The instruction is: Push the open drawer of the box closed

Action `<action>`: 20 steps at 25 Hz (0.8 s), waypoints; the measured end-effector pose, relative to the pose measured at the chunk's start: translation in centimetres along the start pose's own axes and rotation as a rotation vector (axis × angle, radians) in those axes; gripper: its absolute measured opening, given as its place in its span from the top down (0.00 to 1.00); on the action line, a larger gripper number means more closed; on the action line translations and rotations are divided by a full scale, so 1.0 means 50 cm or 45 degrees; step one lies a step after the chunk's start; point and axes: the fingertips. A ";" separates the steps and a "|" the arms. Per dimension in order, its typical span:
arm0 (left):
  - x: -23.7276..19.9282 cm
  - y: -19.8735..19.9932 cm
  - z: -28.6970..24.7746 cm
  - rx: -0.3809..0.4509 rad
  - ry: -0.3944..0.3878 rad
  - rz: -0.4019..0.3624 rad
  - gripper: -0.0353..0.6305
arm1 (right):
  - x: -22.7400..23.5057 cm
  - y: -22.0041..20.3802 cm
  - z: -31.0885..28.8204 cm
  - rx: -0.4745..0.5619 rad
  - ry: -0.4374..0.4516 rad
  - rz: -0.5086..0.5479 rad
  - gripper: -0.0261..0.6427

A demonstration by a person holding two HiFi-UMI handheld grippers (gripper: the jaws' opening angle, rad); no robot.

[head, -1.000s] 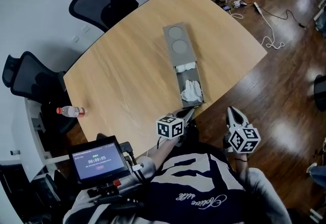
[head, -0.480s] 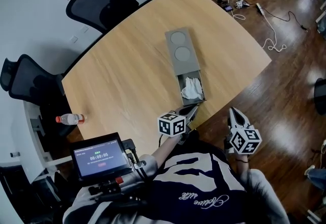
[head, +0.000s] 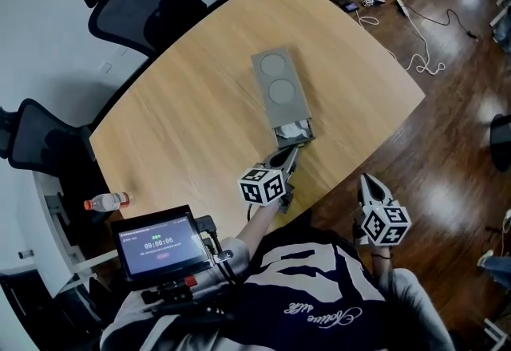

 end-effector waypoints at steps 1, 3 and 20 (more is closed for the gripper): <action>-0.005 0.005 0.004 0.017 0.006 0.005 0.94 | -0.005 -0.008 0.005 -0.010 0.001 0.003 0.97; -0.013 0.015 0.007 0.050 0.012 0.012 0.94 | -0.013 -0.020 0.010 -0.028 0.006 0.009 0.97; -0.074 0.085 -0.020 0.161 0.103 0.010 0.94 | -0.041 -0.030 -0.005 -0.075 0.046 0.060 0.97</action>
Point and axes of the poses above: the fingertips, and each gripper's own axes: z backward along the fingers, x to its right, y out of its top, and after that the axes turned 3 degrees about -z, right-handed
